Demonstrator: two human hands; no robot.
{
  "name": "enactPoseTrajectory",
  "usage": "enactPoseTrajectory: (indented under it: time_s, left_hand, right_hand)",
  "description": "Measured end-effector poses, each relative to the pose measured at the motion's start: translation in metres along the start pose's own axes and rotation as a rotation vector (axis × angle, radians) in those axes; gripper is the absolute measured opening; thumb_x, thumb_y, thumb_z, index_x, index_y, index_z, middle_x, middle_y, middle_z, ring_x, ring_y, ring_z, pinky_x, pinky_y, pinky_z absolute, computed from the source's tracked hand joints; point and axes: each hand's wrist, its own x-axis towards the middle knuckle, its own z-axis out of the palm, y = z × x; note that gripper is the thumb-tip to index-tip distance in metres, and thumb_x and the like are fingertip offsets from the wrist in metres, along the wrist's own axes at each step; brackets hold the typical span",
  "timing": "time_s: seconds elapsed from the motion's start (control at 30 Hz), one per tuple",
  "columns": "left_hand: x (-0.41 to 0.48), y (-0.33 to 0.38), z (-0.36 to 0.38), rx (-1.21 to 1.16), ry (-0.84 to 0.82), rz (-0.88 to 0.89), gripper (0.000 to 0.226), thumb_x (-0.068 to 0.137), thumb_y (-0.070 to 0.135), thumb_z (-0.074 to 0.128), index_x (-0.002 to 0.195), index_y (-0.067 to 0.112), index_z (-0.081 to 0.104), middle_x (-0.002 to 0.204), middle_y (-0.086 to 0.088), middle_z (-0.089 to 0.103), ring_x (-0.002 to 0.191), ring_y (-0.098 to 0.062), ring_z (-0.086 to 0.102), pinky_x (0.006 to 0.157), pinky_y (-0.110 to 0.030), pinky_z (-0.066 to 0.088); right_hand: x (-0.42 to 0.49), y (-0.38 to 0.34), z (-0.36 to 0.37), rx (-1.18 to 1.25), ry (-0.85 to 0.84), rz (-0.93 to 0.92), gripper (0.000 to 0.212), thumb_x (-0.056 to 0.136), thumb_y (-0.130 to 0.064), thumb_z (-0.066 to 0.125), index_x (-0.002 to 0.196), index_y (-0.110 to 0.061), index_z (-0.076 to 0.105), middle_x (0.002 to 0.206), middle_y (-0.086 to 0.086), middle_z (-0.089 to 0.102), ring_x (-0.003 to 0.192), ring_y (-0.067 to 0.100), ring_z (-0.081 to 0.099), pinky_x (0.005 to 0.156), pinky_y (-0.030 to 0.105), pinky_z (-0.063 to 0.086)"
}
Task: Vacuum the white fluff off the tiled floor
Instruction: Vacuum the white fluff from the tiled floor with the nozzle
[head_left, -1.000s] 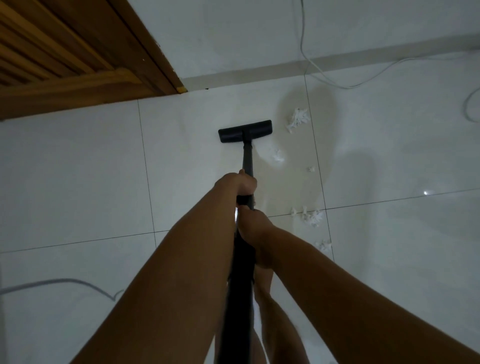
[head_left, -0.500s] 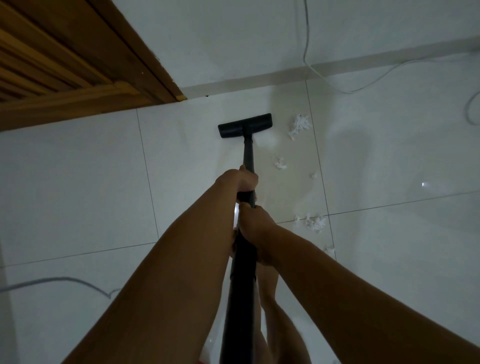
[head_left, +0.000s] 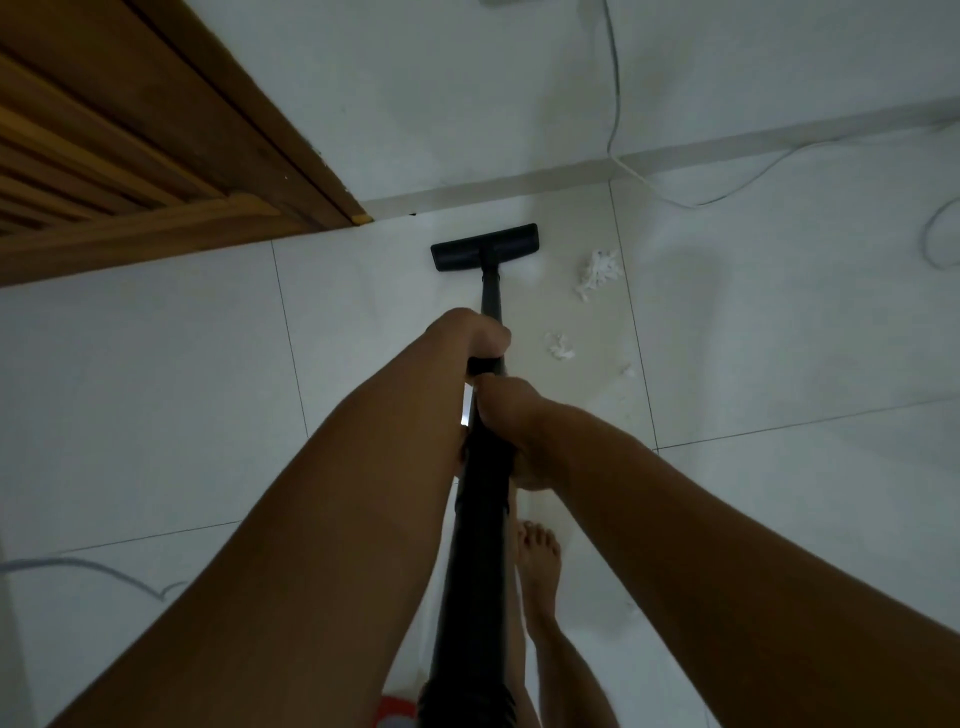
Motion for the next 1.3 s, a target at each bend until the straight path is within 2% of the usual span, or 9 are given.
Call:
enactPoseTrajectory:
  time_s: [0.17, 0.3, 0.4, 0.47, 0.57, 0.8, 0.97, 1.07, 1.3]
  left_hand:
    - [-0.010, -0.005, 0.006, -0.016, -0.019, -0.025, 0.053, 0.104, 0.030, 0.048, 0.148, 0.003, 0.042, 0.126, -0.021, 0.068, 0.113, -0.032, 0.071, 0.103, -0.045, 0.058]
    - [-0.015, -0.020, 0.028, -0.023, -0.015, -0.025, 0.055, 0.106, 0.030, 0.045, 0.154, 0.007, 0.033, 0.126, -0.021, 0.067, 0.111, -0.032, 0.072, 0.101, -0.046, 0.059]
    - [-0.010, -0.026, 0.035, -0.001, 0.006, -0.009, 0.058, 0.106, 0.031, 0.044, 0.158, 0.010, 0.028, 0.128, -0.020, 0.066, 0.113, -0.032, 0.071, 0.102, -0.046, 0.058]
    - [-0.005, -0.026, 0.033, -0.005, 0.017, -0.002, 0.061, 0.105, 0.031, 0.045, 0.160, 0.011, 0.026, 0.128, -0.020, 0.065, 0.113, -0.033, 0.070, 0.102, -0.047, 0.058]
    - [0.004, -0.022, 0.023, 0.021, 0.037, 0.016, 0.065, 0.105, 0.032, 0.046, 0.162, 0.014, 0.021, 0.133, -0.021, 0.063, 0.116, -0.033, 0.069, 0.103, -0.046, 0.057]
    - [0.027, -0.003, 0.002, 0.047, 0.090, 0.062, 0.063, 0.105, 0.031, 0.044, 0.161, 0.015, 0.020, 0.136, -0.021, 0.060, 0.119, -0.035, 0.066, 0.106, -0.048, 0.055]
    - [0.023, -0.008, 0.006, 0.046, 0.060, 0.036, 0.061, 0.105, 0.031, 0.044, 0.160, 0.016, 0.023, 0.130, -0.022, 0.063, 0.114, -0.036, 0.069, 0.102, -0.048, 0.058]
    - [0.014, -0.021, 0.018, 0.051, 0.036, 0.027, 0.066, 0.101, 0.032, 0.044, 0.162, 0.020, 0.022, 0.135, -0.021, 0.060, 0.118, -0.036, 0.067, 0.104, -0.047, 0.056]
    - [-0.002, -0.072, 0.077, 0.040, 0.032, 0.004, 0.073, 0.100, 0.034, 0.045, 0.165, 0.025, 0.013, 0.139, -0.021, 0.059, 0.117, -0.035, 0.068, 0.103, -0.048, 0.057]
  right_hand:
    - [-0.005, 0.006, -0.001, 0.014, 0.002, 0.007, 0.032, 0.107, -0.034, 0.034, 0.098, -0.007, 0.050, 0.067, 0.009, 0.047, 0.047, 0.017, 0.046, 0.036, 0.023, 0.049]
    - [-0.002, 0.028, -0.006, 0.076, -0.001, 0.059, 0.033, 0.106, -0.036, 0.036, 0.099, -0.008, 0.051, 0.065, 0.008, 0.046, 0.042, 0.016, 0.046, 0.039, 0.021, 0.049]
    - [0.005, 0.035, -0.008, 0.064, -0.007, 0.057, 0.027, 0.105, -0.031, 0.036, 0.118, -0.012, 0.049, 0.066, 0.008, 0.046, 0.044, 0.016, 0.046, 0.040, 0.021, 0.048]
    - [0.010, 0.035, -0.008, 0.064, -0.015, 0.049, 0.029, 0.105, -0.031, 0.034, 0.122, -0.012, 0.048, 0.064, 0.008, 0.047, 0.042, 0.016, 0.046, 0.040, 0.021, 0.048]
    - [0.017, 0.030, -0.007, 0.067, -0.015, 0.029, 0.031, 0.105, -0.034, 0.033, 0.110, -0.009, 0.051, 0.060, 0.007, 0.047, 0.036, 0.016, 0.046, 0.040, 0.021, 0.049]
    - [0.032, 0.008, -0.008, 0.070, -0.011, 0.002, 0.028, 0.106, -0.030, 0.033, 0.091, -0.011, 0.048, 0.060, 0.007, 0.045, 0.043, 0.015, 0.044, 0.041, 0.020, 0.046]
    - [0.032, 0.015, -0.007, 0.086, -0.019, 0.003, 0.025, 0.105, -0.031, 0.033, 0.103, -0.012, 0.049, 0.063, 0.007, 0.046, 0.044, 0.015, 0.045, 0.040, 0.020, 0.047]
    - [0.025, 0.030, -0.009, 0.071, -0.007, 0.018, 0.026, 0.105, -0.031, 0.034, 0.112, -0.012, 0.050, 0.063, 0.007, 0.047, 0.042, 0.015, 0.046, 0.040, 0.022, 0.048]
    - [0.019, 0.097, -0.030, -0.030, 0.058, 0.035, 0.021, 0.104, -0.026, 0.035, 0.101, -0.011, 0.048, 0.060, 0.008, 0.048, 0.043, 0.019, 0.049, 0.043, 0.024, 0.050]
